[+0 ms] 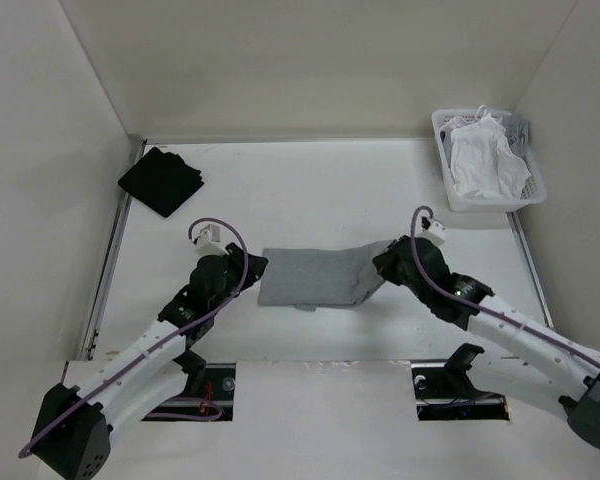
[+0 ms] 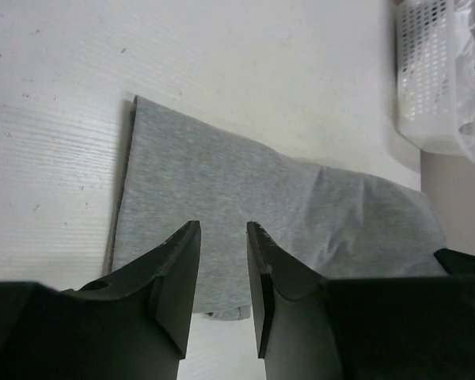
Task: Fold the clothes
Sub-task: Fold the tank top
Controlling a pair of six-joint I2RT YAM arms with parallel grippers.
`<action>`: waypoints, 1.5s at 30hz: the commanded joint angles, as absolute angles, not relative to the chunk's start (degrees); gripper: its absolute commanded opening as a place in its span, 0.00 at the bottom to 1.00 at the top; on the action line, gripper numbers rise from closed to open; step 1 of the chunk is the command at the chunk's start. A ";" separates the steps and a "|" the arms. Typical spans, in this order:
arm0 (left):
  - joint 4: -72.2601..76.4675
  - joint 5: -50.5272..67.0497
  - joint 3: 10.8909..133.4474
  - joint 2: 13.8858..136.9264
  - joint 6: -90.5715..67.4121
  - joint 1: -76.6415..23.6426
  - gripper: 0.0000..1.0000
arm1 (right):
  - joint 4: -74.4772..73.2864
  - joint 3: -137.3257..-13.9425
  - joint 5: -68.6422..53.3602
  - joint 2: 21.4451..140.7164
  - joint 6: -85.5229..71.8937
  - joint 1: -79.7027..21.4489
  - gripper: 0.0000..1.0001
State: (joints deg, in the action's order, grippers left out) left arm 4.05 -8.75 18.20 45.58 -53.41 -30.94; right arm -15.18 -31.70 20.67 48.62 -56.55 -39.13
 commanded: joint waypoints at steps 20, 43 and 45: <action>-11.69 -2.82 25.66 22.41 -50.27 -10.95 0.41 | -20.06 -85.97 23.21 107.50 -47.63 -66.84 0.50; -8.60 -10.01 20.30 37.44 -47.72 -18.77 0.45 | 6.76 -27.62 20.64 54.35 -46.76 -59.72 0.20; -10.10 -11.07 19.43 36.65 -47.72 -18.06 0.47 | 7.29 -22.61 24.33 47.84 -47.02 -58.24 0.39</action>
